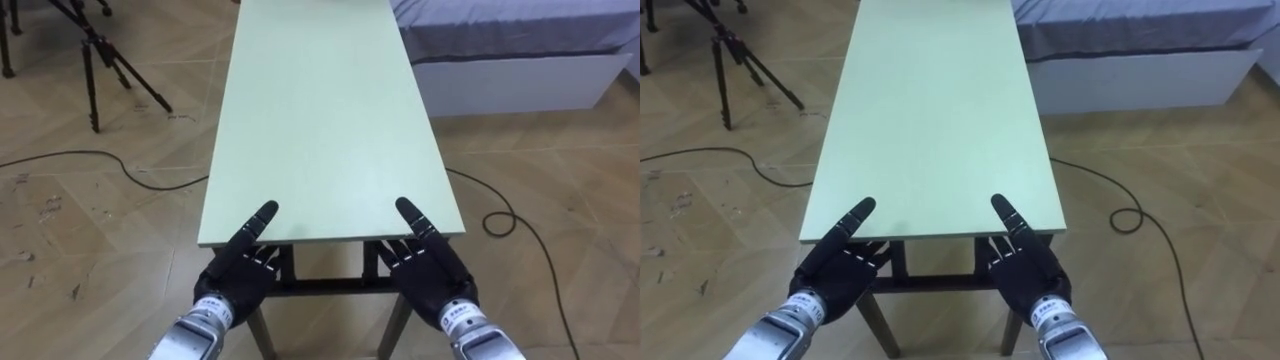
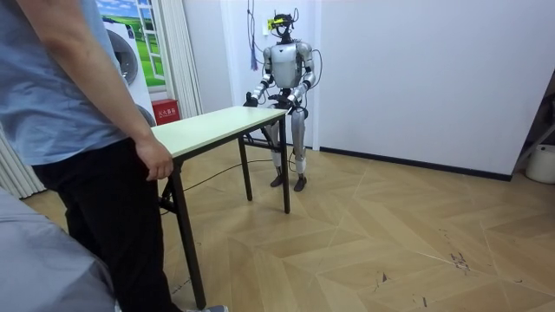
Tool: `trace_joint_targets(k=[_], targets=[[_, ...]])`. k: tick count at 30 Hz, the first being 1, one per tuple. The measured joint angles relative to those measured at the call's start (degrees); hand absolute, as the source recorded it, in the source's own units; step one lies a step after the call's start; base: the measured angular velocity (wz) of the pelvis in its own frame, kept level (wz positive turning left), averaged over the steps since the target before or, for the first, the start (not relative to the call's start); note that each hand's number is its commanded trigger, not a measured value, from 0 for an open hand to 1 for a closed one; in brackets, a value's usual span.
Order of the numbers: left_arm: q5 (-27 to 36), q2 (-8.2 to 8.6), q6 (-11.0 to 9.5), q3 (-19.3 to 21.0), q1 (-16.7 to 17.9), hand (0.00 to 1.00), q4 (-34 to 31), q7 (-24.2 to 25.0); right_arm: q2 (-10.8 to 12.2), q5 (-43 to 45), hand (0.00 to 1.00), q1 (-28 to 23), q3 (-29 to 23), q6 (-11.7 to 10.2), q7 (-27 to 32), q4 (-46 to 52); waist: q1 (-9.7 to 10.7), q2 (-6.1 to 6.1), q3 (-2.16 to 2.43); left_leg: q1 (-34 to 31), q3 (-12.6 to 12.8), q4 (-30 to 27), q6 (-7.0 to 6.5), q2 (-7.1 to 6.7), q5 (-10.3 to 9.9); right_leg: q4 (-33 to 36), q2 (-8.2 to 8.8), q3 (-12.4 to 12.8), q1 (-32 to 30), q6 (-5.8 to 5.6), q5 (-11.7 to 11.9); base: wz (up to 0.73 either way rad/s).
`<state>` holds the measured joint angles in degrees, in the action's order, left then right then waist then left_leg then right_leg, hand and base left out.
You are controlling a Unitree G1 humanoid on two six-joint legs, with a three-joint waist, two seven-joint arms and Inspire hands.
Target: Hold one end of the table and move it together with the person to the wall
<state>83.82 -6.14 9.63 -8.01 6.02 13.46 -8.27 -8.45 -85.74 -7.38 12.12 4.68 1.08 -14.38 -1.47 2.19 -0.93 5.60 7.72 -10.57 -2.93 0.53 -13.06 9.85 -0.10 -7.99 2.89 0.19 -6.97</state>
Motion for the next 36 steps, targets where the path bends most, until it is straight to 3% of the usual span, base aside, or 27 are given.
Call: trace_joint_targets(k=[15, 17, 18, 19, 20, 22, 28, 36], targets=[[2.23, 1.01, -1.77, 0.01, 0.0, 0.0, -0.36, -0.14, 0.38, -0.02, 0.0, -0.01, 0.01, -0.4, -0.02, 0.01, -0.06, -0.54, -0.24, 0.02, 0.1, 0.0, 0.0, -0.02, 0.0, 0.01, 0.01, 0.13, -0.11, 0.0, 0.0, 0.0], [2.22, 1.03, -1.84, 0.01, 0.0, 0.3, -0.36, -0.14, 0.44, -0.21, 0.0, -0.01, 0.01, -0.43, -0.02, 0.01, -0.02, -0.53, -0.24, -0.02, 0.07, -0.02, 0.0, -0.02, 0.0, 0.02, 0.01, 0.09, -0.12, 0.0, 0.0, 0.0], [2.23, 1.05, -1.86, 0.01, 0.0, 0.52, -0.36, -0.14, 0.48, -0.31, 0.15, -0.01, 0.01, -0.48, -0.02, 0.01, -0.03, -0.53, -0.24, -0.01, 0.08, -0.03, 0.0, -0.02, 0.0, 0.02, 0.01, 0.1, -0.12, 0.0, 0.0, 0.0], [2.23, 1.07, -1.87, 0.01, 0.0, 0.62, -0.35, -0.14, 0.51, -0.37, 0.95, -0.01, 0.01, -0.52, -0.02, 0.01, -0.04, -0.53, -0.24, 0.0, 0.08, -0.03, 0.0, -0.02, 0.0, 0.03, 0.01, 0.1, -0.12, 0.0, 0.0, 0.0], [2.23, 1.14, -1.92, 0.01, 0.0, 0.75, -0.35, -0.14, 0.68, -0.51, 1.0, -0.02, 0.01, -0.75, -0.02, 0.01, -0.04, -0.53, -0.24, -0.01, 0.09, -0.03, 0.0, -0.03, 0.0, 0.03, 0.01, 0.12, -0.12, 0.0, 0.0, 0.0], [2.23, 1.17, -1.96, 0.01, 0.01, 1.0, -0.35, -0.14, 1.22, -0.74, 1.0, -0.12, 0.01, -1.25, -0.01, 0.01, -0.05, -0.52, -0.23, -0.01, 0.09, -0.05, 0.0, -0.03, 0.0, 0.02, 0.02, 0.12, -0.12, 0.0, 0.0, 0.0], [2.24, 1.65, -1.99, -0.03, 0.02, 1.0, -0.35, -0.22, 1.42, -2.06, 1.0, -0.38, 0.01, -1.56, 2.06, -0.56, -0.4, -0.45, -0.22, -0.13, -0.02, -0.07, -0.01, -0.05, 0.01, -0.09, 0.06, 0.02, -0.13, 0.0, 0.0, 0.01], [2.67, 2.9, -2.09, -0.01, 0.76, 1.0, 0.1, -4.1, 2.58, -1.25, 1.0, -0.88, 0.31, -1.77, 5.37, -0.69, -0.62, -0.36, -0.21, -0.99, -0.19, -0.08, -0.02, -0.15, 0.04, -0.15, 0.07, 0.69, -1.28, 0.0, 0.0, -0.05]])
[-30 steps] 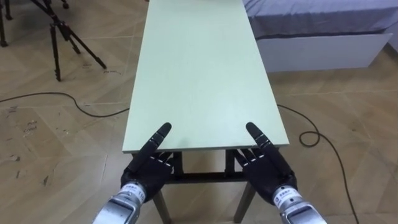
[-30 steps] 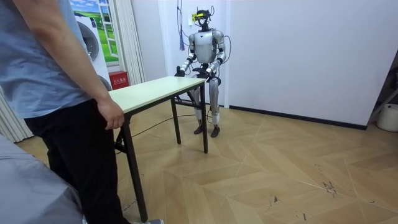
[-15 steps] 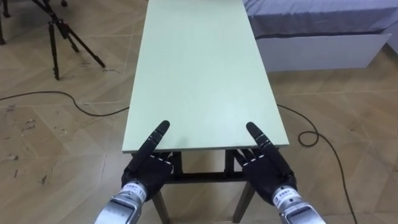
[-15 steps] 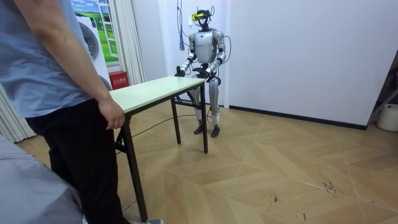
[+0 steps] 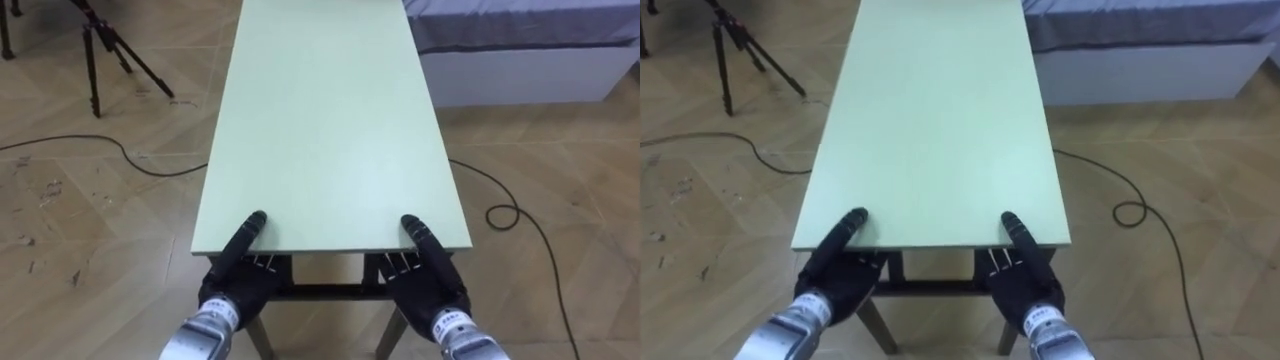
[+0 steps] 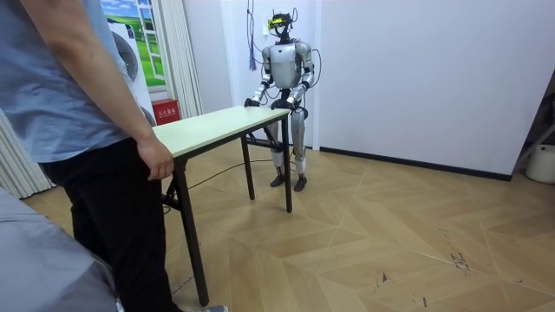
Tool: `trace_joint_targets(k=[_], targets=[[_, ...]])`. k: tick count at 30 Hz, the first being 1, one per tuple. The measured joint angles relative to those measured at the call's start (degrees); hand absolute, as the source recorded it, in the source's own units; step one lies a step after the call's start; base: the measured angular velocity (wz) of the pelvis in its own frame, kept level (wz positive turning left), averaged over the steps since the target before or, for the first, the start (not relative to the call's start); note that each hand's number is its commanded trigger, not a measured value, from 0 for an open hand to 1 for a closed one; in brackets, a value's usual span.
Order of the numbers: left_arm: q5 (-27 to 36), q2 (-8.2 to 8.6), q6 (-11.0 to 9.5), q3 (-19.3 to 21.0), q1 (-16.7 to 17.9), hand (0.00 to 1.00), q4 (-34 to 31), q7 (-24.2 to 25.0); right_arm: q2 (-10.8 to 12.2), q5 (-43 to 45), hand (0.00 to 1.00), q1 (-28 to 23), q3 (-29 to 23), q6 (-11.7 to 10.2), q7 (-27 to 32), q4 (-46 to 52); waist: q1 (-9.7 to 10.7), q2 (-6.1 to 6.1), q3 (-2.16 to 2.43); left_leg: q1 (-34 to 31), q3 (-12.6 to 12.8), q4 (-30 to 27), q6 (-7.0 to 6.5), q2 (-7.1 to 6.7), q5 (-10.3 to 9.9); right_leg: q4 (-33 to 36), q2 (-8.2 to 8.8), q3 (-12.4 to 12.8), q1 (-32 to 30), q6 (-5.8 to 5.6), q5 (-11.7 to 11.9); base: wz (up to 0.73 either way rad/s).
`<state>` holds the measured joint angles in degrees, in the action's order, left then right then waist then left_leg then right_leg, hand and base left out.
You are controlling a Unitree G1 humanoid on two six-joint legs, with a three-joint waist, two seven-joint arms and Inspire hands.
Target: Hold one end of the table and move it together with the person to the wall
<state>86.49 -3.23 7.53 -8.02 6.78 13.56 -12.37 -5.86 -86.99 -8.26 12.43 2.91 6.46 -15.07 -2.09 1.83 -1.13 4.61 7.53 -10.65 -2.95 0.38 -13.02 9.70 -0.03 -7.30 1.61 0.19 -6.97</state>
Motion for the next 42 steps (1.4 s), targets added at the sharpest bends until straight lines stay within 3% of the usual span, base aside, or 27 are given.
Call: trace_joint_targets(k=[26, 42], targets=[[-1.74, -0.03, -0.69, 0.03, 0.08, 1.0, 0.02, -0.91, 1.36, 1.4, 1.0, 0.19, -0.01, -0.45, 0.57, 0.04, 0.05, -0.08, -0.05, -0.37, -0.27, 0.0, 0.0, -0.09, 0.0, 0.04, -0.05, 0.52, -0.47, 0.0, -0.01, 0.0], [-5.05, 0.49, -4.31, -1.81, -0.16, 1.0, -3.37, 0.84, 0.99, 1.57, 1.0, 0.12, 0.84, -3.26, -1.09, 4.06, 0.55, -0.14, -0.01, -0.83, -0.81, -0.24, -0.12, -0.2, 0.08, 1.22, 0.2, -1.0, -0.94, 0.06, -0.02, 0.01]])
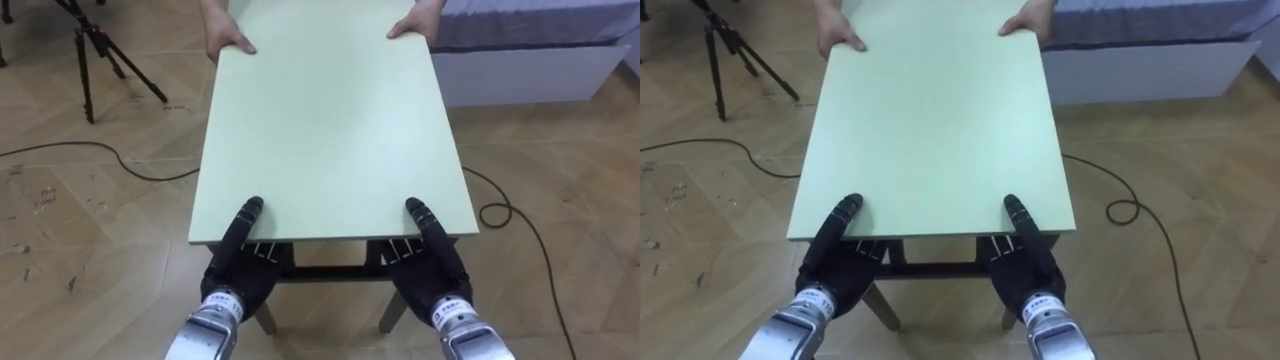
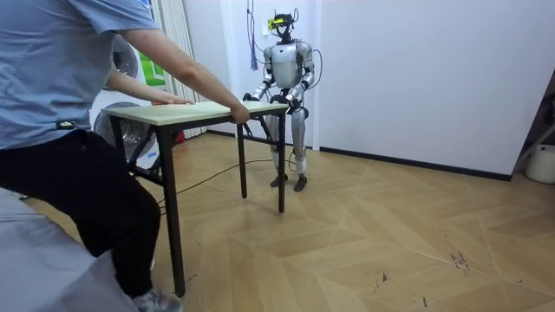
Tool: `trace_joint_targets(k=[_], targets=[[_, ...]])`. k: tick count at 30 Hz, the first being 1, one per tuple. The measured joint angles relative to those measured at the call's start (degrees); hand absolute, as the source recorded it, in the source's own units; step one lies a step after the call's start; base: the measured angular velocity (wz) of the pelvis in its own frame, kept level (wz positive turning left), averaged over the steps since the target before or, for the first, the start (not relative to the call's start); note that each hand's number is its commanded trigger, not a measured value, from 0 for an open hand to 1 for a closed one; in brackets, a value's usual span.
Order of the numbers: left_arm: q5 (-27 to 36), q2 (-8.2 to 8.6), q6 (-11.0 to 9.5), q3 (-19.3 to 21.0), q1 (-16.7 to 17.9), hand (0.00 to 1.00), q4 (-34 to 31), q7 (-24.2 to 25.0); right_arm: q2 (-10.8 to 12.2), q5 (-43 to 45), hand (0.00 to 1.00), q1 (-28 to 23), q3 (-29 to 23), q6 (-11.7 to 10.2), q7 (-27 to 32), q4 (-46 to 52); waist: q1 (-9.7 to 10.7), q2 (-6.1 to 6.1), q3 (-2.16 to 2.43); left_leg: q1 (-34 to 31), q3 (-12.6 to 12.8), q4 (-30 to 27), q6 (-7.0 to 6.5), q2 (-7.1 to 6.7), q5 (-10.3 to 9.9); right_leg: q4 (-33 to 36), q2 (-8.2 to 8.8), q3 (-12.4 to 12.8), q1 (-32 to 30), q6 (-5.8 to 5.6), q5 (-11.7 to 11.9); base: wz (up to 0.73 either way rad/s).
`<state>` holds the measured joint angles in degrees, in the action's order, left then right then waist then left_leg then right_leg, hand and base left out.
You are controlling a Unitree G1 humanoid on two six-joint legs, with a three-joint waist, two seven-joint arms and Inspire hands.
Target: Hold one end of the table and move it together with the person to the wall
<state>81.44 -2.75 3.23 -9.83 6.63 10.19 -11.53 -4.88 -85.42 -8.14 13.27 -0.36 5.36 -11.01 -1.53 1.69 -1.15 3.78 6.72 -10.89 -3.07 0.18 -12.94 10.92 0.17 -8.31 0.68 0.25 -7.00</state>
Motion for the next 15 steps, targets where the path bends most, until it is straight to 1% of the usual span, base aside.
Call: trace_joint_targets(k=[4, 6, 7, 9, 12, 14, 15], targets=[[-0.67, -0.22, -0.14, 0.01, 1.29, 1.0, -2.95, 0.1, 0.05, -0.29, 1.0, -0.82, 0.28, -0.23, 0.0, 2.35, -0.14, 0.03, 0.02, -0.14, 0.15, 0.04, -0.01, 0.01, 0.01, 0.0, -0.06, 0.29, -0.58, 0.0, 0.0, -0.03], [-1.25, -0.11, -1.33, -0.25, 2.91, 1.0, -4.28, 1.29, -0.06, -0.85, 1.0, -1.69, 1.11, -0.37, -0.07, 4.23, -0.4, 0.05, 0.04, -0.02, -0.02, 0.01, -0.01, 0.06, 0.01, -0.19, -0.1, 0.27, -0.4, 0.0, 0.0, 0.0], [-1.23, -0.12, -1.56, -0.24, 3.21, 1.0, -4.46, 1.72, -0.17, -0.87, 1.0, -2.08, 1.31, -0.37, -0.07, 4.95, -0.56, 0.05, 0.04, 0.02, -0.06, 0.01, -0.01, 0.08, 0.01, -0.21, -0.13, 0.29, -0.39, 0.0, 0.0, 0.0], [-0.9, -0.05, -1.64, -0.14, 3.64, 1.0, -4.86, 2.49, -0.46, -0.71, 1.0, -3.18, 1.63, -0.52, -0.12, 6.9, -0.9, 0.05, 0.04, 0.23, -0.63, 0.04, -0.01, 0.08, 0.01, -0.32, -0.16, 0.26, -0.07, 0.0, 0.0, 0.05], [-0.62, 0.27, -1.55, -0.74, 3.81, 1.0, -5.7, 2.56, -1.33, -0.71, 1.0, -3.89, 1.81, -1.8, -1.05, 7.7, -2.03, 0.06, 0.05, 0.9, -0.64, 0.2, -0.01, 0.08, 0.01, -0.36, -0.17, 0.36, 0.48, -0.01, 0.0, -0.03], [-0.43, 0.39, -1.53, -0.85, 4.2, 1.0, -6.26, 2.81, -1.62, -0.88, 1.0, -4.01, 1.73, -2.02, -1.11, 8.25, -2.02, 0.04, 0.07, 0.88, -0.64, 0.26, -0.01, 0.08, 0.01, -0.36, -0.15, 0.33, 0.45, -0.01, 0.0, -0.03], [-0.41, 0.39, -1.51, -1.05, 4.92, 1.0, -6.96, 3.16, -2.06, -0.88, 1.0, -4.58, 1.76, -2.01, -1.12, 8.99, -2.03, 0.03, 0.08, 0.85, -0.64, 0.26, -0.01, 0.1, 0.01, -0.36, -0.15, 0.32, 0.43, -0.01, 0.0, 0.0]])
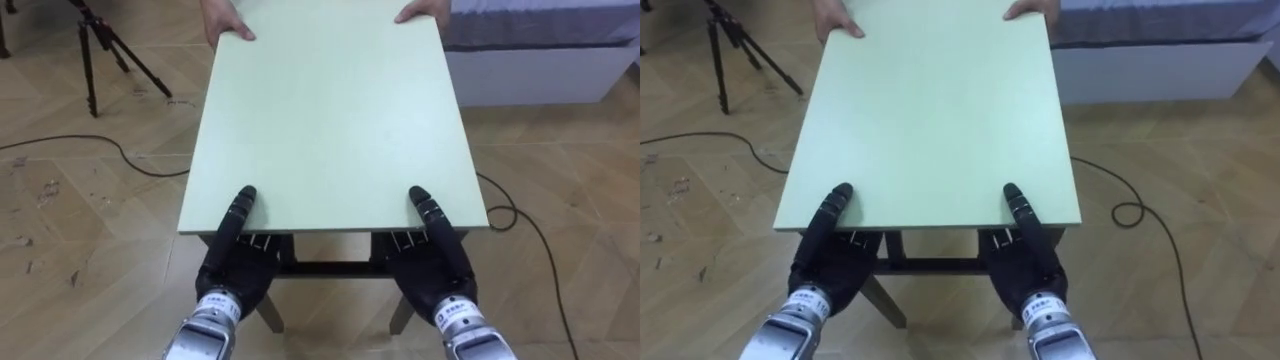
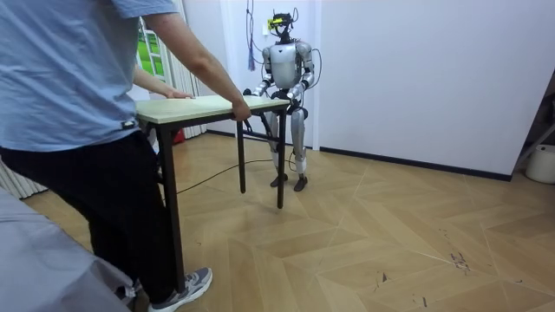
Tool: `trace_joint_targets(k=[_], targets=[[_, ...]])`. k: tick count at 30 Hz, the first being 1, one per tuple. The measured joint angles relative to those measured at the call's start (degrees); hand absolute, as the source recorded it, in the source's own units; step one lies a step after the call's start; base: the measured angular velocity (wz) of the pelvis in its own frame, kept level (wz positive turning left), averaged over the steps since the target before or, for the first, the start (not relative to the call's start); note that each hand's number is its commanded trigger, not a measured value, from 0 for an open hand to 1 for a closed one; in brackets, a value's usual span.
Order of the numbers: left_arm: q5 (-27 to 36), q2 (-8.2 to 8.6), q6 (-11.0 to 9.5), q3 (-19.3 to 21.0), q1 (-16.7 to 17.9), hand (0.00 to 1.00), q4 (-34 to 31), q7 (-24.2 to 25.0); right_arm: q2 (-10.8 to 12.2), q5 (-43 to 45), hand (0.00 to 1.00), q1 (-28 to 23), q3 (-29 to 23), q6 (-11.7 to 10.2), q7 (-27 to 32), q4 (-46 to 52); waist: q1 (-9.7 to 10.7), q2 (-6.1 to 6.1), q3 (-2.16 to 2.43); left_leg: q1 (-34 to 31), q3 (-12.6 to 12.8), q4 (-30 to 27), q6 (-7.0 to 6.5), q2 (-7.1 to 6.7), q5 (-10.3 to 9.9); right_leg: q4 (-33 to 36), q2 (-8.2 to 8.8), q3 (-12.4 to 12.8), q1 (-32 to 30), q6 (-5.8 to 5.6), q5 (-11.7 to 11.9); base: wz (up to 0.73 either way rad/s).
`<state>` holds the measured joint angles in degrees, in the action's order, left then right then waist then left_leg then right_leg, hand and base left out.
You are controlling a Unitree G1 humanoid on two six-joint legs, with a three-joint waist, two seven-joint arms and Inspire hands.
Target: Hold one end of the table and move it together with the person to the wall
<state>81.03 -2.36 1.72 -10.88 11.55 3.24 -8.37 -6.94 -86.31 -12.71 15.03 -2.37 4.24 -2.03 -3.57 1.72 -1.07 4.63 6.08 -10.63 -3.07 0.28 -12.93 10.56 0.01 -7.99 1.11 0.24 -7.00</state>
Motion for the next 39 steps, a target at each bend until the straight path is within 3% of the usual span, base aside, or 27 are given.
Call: trace_joint_targets(k=[6, 8, 13, 23, 28, 31, 34, 37, 38, 39], targets=[[0.76, -0.4, -0.04, -0.51, 4.71, 1.0, -4.99, 1.21, -0.42, 0.21, 1.0, -3.63, 0.54, 0.03, -2.49, 3.44, -0.26, 0.01, 0.22, -0.03, 0.01, 0.12, 0.01, 0.16, 0.01, -0.01, -0.12, 0.13, -0.02, 0.0, 0.0, 0.0], [0.77, -0.38, -0.05, -0.51, 5.47, 1.0, -5.18, 1.23, -0.45, 0.35, 1.0, -4.35, 0.69, 0.04, -2.68, 3.65, -0.47, 0.03, 0.47, -0.03, 0.0, 0.2, 0.01, 0.15, 0.01, -0.01, -0.09, 0.11, 0.0, 0.0, 0.0, 0.0], [1.53, -1.07, -0.08, -0.68, 6.17, 1.0, -5.51, 1.28, -0.7, -0.04, 1.0, -4.75, 1.43, 0.03, -2.87, 3.71, -0.4, 0.02, 0.51, -0.06, 0.17, 0.23, 0.01, -0.02, 0.01, 0.03, 0.06, 0.08, -0.09, 0.0, 0.0, 0.0], [3.76, -1.78, -3.79, -3.99, 7.85, 1.0, -6.64, 1.64, -2.6, -1.89, 1.0, -5.26, 2.9, -0.83, -3.3, 4.24, -0.48, -0.02, 0.53, -1.18, 0.21, -0.23, 0.07, 0.02, 0.04, 1.27, -0.08, 0.54, -1.85, 0.09, -0.05, -0.03], [3.87, -3.91, -4.49, -5.38, 9.63, 1.0, -6.64, 2.76, -4.31, -2.75, 1.0, -7.47, 4.57, -1.5, -4.78, 4.24, 0.15, -0.29, 0.4, -2.3, 0.02, -0.79, 0.11, 0.01, 0.02, 1.31, 0.0, 0.2, -2.26, 0.11, -0.06, 0.03], [5.04, -5.36, -5.01, -5.97, 9.63, 1.0, -6.63, 3.28, -4.73, -4.82, 1.0, -7.9, 5.82, -2.03, -5.22, 4.23, 0.16, -1.14, 0.29, -3.39, 0.05, -2.12, 0.24, 0.17, -0.06, 2.67, 0.01, 0.18, -3.63, 0.59, -0.35, 0.0], [4.89, -5.49, -6.91, -7.15, 9.75, 1.0, -6.56, 3.43, -4.63, -5.41, 1.0, -8.23, 6.88, -2.97, -5.45, 4.22, -0.34, -1.86, 0.16, -6.7, 0.1, -7.66, 1.31, 0.77, -0.83, 4.89, -0.13, 0.07, -5.4, 1.49, -0.94, -0.02], [5.0, -5.66, -7.29, -8.02, 9.63, 1.0, -6.22, 3.87, -4.42, -5.58, 1.0, -8.25, 6.9, -3.39, -5.63, 3.99, -1.57, -1.68, 0.15, -13.8, 0.17, -21.36, 2.31, 2.56, -1.16, 5.23, -1.14, 0.07, -6.87, 2.79, -1.16, -0.16], [5.04, -5.89, -7.32, -8.06, 9.61, 1.0, -6.18, 4.11, -4.67, -5.4, 1.0, -8.19, 6.88, -3.68, -5.64, 3.69, -1.98, -1.64, 0.17, -17.12, 0.15, -27.54, 4.14, 3.34, -0.09, 5.43, -1.68, -0.05, -7.25, 3.97, -1.78, -0.13], [5.35, -6.1, -7.37, -8.14, 9.62, 1.0, -6.13, 4.13, -4.49, -5.48, 1.0, -8.2, 6.88, -3.87, -5.64, 3.42, -2.59, -1.79, 0.23, -19.4, 0.01, -31.69, 6.98, 4.33, 1.69, 5.09, -1.99, -0.17, -7.38, 4.75, -1.46, -0.19]])
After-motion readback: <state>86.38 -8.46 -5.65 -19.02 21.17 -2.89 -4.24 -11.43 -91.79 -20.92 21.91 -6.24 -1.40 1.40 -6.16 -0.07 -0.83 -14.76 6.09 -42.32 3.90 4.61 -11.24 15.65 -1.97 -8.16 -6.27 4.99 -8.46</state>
